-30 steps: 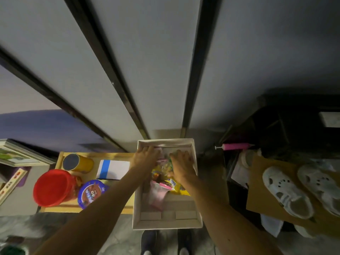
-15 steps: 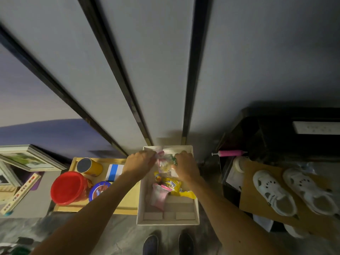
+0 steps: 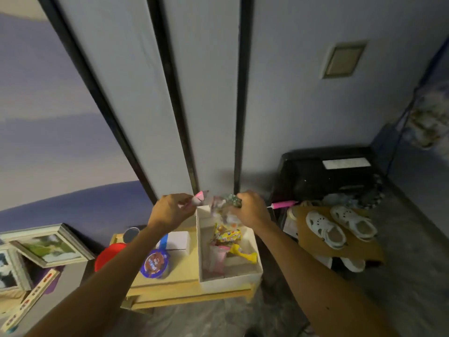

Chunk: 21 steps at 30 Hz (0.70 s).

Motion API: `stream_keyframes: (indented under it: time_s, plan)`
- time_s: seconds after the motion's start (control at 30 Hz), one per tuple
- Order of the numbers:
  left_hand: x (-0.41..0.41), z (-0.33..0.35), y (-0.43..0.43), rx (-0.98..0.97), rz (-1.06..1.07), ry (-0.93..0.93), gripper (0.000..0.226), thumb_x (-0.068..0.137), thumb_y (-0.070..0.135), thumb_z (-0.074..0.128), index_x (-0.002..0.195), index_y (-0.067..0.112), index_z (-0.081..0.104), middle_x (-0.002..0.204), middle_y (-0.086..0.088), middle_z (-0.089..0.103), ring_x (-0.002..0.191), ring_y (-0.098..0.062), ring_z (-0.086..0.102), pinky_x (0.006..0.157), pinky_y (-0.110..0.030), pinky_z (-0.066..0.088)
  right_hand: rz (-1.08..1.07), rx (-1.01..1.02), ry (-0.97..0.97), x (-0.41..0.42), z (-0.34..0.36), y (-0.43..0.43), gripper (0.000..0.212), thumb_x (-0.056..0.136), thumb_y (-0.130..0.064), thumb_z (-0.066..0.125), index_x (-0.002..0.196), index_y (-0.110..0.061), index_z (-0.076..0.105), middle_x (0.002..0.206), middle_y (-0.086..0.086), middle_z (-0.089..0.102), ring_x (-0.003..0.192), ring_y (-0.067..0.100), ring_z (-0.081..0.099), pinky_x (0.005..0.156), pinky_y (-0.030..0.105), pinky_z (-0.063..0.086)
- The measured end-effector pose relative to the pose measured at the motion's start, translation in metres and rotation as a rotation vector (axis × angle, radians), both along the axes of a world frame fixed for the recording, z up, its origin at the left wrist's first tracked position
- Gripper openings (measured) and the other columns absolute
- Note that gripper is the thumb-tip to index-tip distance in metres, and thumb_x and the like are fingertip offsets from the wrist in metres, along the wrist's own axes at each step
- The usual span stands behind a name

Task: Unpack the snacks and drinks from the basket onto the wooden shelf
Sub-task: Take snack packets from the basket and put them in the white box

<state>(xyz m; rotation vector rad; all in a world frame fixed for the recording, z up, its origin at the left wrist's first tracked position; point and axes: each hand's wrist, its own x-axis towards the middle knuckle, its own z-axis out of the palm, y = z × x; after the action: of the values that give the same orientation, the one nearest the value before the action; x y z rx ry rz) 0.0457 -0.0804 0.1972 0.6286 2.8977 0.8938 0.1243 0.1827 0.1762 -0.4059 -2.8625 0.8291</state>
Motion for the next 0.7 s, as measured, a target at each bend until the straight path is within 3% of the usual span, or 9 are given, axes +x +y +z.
stream_keyframes:
  time_s: [0.07,0.17,0.23,0.3,0.37,0.43,0.53,0.6,0.7]
  plan:
    - [0.007,0.01,-0.009,0.041,-0.045,-0.003,0.057,0.08,0.085,0.058,0.112,0.041,0.076,0.096,0.02,0.078,0.087,-0.007,0.072,0.077,-0.038,0.063,-0.033,-0.025,0.031,0.022,0.015,-0.008,0.028,0.083,-0.036,0.083,0.077,-0.014,0.067,0.08,0.011,0.065,0.074,0.03,0.062,0.064,0.036,0.044]
    - [0.023,0.02,-0.02,0.061,-0.125,-0.008,0.036,0.087,0.058,0.075,0.115,0.036,0.08,0.103,0.02,0.078,0.09,-0.006,0.071,0.081,-0.039,0.062,-0.098,-0.041,0.103,0.061,0.032,-0.018,0.03,0.082,-0.039,0.079,0.074,-0.013,0.066,0.075,0.005,0.065,0.07,0.027,0.063,0.063,0.041,0.053]
    - [0.036,0.025,-0.021,0.087,-0.187,-0.014,0.024,0.09,0.043,0.081,0.113,0.035,0.081,0.103,0.022,0.077,0.09,-0.001,0.069,0.085,-0.038,0.062,-0.141,-0.034,0.152,0.093,0.044,-0.025,0.028,0.084,-0.038,0.08,0.084,-0.01,0.071,0.081,-0.002,0.065,0.072,0.018,0.061,0.063,0.034,0.052]
    - [0.053,0.033,-0.014,0.109,-0.262,-0.013,0.02,0.09,0.033,0.084,0.108,0.039,0.078,0.092,0.034,0.071,0.089,0.008,0.067,0.085,-0.032,0.061,-0.178,-0.043,0.189,0.128,0.056,-0.03,0.026,0.087,-0.033,0.083,0.089,-0.01,0.072,0.084,-0.007,0.059,0.073,0.01,0.054,0.064,0.018,0.039]
    - [0.069,0.038,-0.003,0.123,-0.324,-0.019,0.022,0.089,0.024,0.085,0.107,0.037,0.079,0.082,0.045,0.065,0.089,0.017,0.064,0.083,-0.027,0.059,-0.233,-0.046,0.206,0.161,0.062,-0.029,0.028,0.088,-0.039,0.083,0.089,-0.014,0.07,0.08,-0.009,0.057,0.071,0.008,0.052,0.064,0.019,0.038]
    - [0.083,0.042,0.013,0.152,-0.376,-0.034,0.023,0.087,0.027,0.086,0.102,0.042,0.078,0.085,0.043,0.069,0.088,0.015,0.066,0.085,-0.031,0.06,-0.277,-0.02,0.188,0.194,0.068,-0.024,0.035,0.09,-0.046,0.081,0.103,-0.015,0.072,0.088,-0.006,0.063,0.08,0.01,0.058,0.07,0.025,0.047]
    - [0.112,0.049,0.049,0.194,-0.448,-0.038,0.011,0.08,0.054,0.078,0.09,0.053,0.073,0.091,0.03,0.076,0.088,0.004,0.072,0.085,-0.033,0.06,-0.36,-0.044,0.119,0.248,0.075,-0.008,0.048,0.092,-0.043,0.08,0.125,-0.01,0.07,0.111,0.001,0.068,0.101,0.014,0.06,0.087,0.028,0.051]
    - [0.142,0.055,0.078,0.208,-0.524,-0.045,0.007,0.087,0.052,0.08,0.086,0.054,0.073,0.084,0.035,0.073,0.084,0.003,0.071,0.079,-0.029,0.058,-0.427,-0.057,0.146,0.287,0.076,0.006,0.039,0.089,-0.04,0.084,0.115,-0.015,0.071,0.104,0.001,0.069,0.093,0.015,0.061,0.08,0.03,0.051]
    - [0.189,0.058,0.123,0.175,-0.671,-0.011,0.015,0.094,0.044,0.078,0.108,0.038,0.081,0.087,0.025,0.073,0.081,0.001,0.069,0.079,-0.032,0.061,-0.566,-0.03,0.151,0.349,0.067,0.031,0.031,0.084,-0.042,0.087,0.098,-0.019,0.071,0.092,-0.003,0.066,0.082,0.015,0.06,0.069,0.033,0.049]
